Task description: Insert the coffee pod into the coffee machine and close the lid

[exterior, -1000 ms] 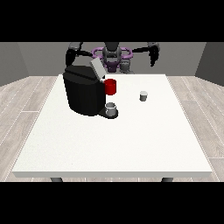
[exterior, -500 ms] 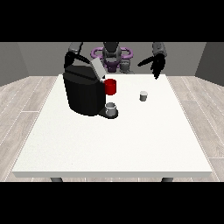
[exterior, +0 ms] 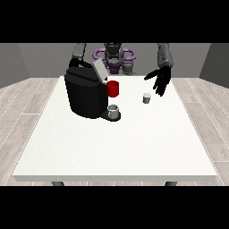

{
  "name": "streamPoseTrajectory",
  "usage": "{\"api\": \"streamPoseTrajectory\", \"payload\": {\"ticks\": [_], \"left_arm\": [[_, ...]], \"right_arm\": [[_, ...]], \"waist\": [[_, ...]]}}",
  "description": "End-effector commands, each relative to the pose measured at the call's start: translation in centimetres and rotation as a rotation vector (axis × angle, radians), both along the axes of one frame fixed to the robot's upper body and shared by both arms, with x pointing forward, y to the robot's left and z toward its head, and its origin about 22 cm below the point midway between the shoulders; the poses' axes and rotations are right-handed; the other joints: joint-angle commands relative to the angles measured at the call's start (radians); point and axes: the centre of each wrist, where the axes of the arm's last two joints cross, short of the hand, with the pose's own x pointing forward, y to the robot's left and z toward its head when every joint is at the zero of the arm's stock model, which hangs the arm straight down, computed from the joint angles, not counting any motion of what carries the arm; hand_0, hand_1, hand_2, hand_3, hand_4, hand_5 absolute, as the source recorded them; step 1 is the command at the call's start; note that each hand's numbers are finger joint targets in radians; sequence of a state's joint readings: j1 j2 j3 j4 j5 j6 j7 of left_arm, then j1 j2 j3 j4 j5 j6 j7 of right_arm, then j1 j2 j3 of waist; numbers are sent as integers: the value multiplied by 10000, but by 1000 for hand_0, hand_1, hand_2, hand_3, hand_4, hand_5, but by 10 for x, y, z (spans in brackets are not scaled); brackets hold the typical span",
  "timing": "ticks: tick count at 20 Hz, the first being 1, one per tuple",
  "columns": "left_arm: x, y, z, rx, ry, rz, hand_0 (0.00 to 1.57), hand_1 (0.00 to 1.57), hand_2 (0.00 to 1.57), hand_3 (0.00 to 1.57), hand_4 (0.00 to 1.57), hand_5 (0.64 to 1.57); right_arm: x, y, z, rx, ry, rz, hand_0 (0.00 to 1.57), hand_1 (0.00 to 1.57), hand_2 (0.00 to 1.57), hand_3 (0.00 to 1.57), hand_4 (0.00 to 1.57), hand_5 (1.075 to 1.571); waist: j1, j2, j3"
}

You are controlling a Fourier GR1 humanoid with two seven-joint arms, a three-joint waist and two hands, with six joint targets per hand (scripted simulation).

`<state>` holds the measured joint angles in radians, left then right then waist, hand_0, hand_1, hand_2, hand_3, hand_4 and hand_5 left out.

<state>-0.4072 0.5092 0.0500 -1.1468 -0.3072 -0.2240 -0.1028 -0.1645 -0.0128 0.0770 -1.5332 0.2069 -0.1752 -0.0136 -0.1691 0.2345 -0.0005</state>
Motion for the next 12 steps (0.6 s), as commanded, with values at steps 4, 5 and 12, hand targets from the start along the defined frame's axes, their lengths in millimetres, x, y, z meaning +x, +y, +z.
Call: {"api": "streamPoseTrajectory", "payload": {"ticks": [4, 5, 12], "left_arm": [[23, 10, 6, 1084, 299, 264, 0, 0, 0, 0, 0, 1571], [19, -14, -24, 1287, 621, -131, 0, 0, 0, 0, 0, 1571], [40, -30, -8, 2115, -367, -102, 946, 946, 967, 665, 0, 1571]], "right_arm": [[8, 13, 2, 438, 202, 401, 0, 0, 0, 0, 0, 1571], [12, 19, 10, 424, 247, 231, 0, 0, 0, 0, 0, 1571], [33, 14, 0, 78, 740, 23, 0, 0, 0, 0, 0, 1571]], "waist": [[-209, 520, 3], [10, 309, 2], [390, 373, 3]]}}
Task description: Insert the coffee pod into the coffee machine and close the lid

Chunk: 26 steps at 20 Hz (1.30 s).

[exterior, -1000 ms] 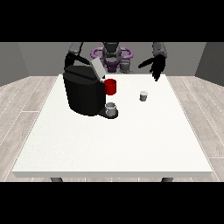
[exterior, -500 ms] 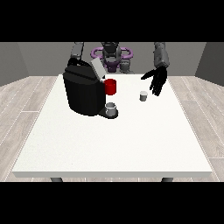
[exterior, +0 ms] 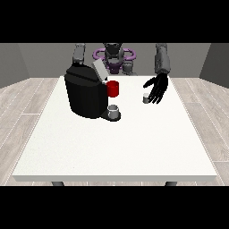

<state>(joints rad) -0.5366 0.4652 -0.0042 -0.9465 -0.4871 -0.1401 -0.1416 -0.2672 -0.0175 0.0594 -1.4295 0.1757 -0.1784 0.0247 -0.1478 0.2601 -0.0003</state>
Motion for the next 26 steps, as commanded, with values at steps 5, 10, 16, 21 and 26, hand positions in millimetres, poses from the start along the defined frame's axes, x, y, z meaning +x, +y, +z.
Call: {"api": "streamPoseTrajectory", "payload": {"ticks": [5, 10, 16, 21, 26], "left_arm": [[3, -20, -20, 1637, -878, -527, 1071, 1071, 1132, 931, 465, 1571], [3, -23, -34, 3222, -53, -632, 757, 757, 950, 811, 339, 1571], [22, 8, -6, 3876, 450, -475, 748, 748, 941, 809, 373, 1571], [14, -10, -40, 3909, 984, -1015, 870, 870, 1021, 921, 413, 1571], [21, -39, -39, 3688, 561, -1604, 1190, 1190, 1287, 1216, 506, 1571]], "right_arm": [[-4, -8, -25, -54, 333, 131, 0, 0, 0, 0, 0, 1571], [2, -3, -19, 114, 534, 430, 0, 0, 0, 0, 0, 1571], [5, 17, -10, -61, 86, 634, 0, 0, 0, 0, 0, 1571], [7, 1, -11, -404, 639, -176, 0, 0, 0, 0, 0, 1571], [-4, 2, -49, -461, 1105, -567, 0, 0, 0, 0, 0, 1571]], "waist": [[-56, -22, 4], [-201, -183, 5], [-515, 488, -1], [-313, -160, -3], [91, -528, 3]]}}
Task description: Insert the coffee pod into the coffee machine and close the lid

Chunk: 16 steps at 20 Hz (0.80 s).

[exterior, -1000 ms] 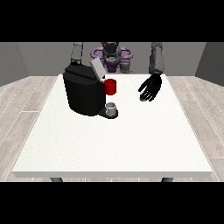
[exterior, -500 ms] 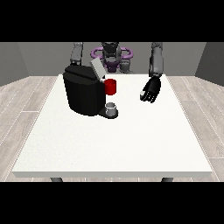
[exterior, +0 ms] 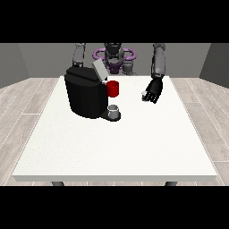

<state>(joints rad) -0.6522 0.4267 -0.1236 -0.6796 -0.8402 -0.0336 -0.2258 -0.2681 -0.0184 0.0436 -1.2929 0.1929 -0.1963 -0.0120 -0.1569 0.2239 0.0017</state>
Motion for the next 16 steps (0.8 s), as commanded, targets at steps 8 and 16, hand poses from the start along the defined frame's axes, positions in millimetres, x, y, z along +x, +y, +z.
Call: {"api": "streamPoseTrajectory", "payload": {"ticks": [8, 16], "left_arm": [[21, -14, 28, -1984, 304, -751, 1420, 1420, 1410, 1332, 518, 1571], [47, -79, 77, -1839, 688, -1521, 1403, 1403, 1396, 1341, 598, 1571]], "right_arm": [[-5, -23, -23, -366, 731, -492, 0, 0, 0, 0, 0, 1571], [1, -14, -22, -223, 1312, -366, 0, 0, 0, 0, 0, 1571]], "waist": [[242, -771, -14], [134, -1813, -10]]}}
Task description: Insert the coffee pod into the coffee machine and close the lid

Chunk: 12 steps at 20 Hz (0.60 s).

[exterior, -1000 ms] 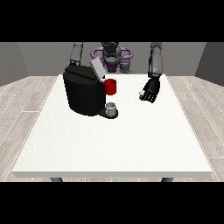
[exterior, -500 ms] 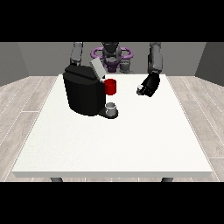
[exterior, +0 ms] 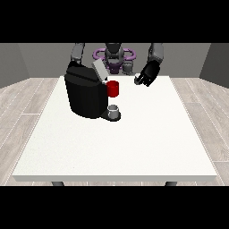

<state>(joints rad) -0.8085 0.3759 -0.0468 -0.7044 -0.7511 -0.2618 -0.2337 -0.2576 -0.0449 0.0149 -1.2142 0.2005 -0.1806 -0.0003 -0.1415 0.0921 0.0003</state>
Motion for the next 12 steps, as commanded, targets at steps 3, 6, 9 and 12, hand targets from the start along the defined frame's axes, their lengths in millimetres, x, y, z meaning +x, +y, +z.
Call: {"api": "streamPoseTrajectory", "payload": {"ticks": [3, 6, 9, 12], "left_arm": [[16, -44, 43, 76, 256, -516, 1340, 1340, 1372, 1351, 562, 1571], [18, -34, 57, 266, -319, -632, 1340, 1340, 1372, 1351, 562, 1571], [21, -32, 63, -568, -99, -420, 1416, 1416, 1421, 1378, 537, 1571], [31, -39, 112, -840, -576, -302, 956, 956, 1160, 1358, 517, 1571]], "right_arm": [[-4, -5, -14, 470, 216, -32, 0, 0, 0, 0, 0, 1571], [2, 8, -1, 544, -207, 159, 0, 0, 0, 0, 0, 1571], [-2, -3, -1, 244, -334, 272, 0, 0, 0, 0, 0, 1571], [11, 0, 10, 436, -890, 211, 0, 0, 0, 0, 0, 1571]], "waist": [[-24, -536, 3], [-100, -289, -1], [-387, -335, -2], [-591, 156, 0]]}}
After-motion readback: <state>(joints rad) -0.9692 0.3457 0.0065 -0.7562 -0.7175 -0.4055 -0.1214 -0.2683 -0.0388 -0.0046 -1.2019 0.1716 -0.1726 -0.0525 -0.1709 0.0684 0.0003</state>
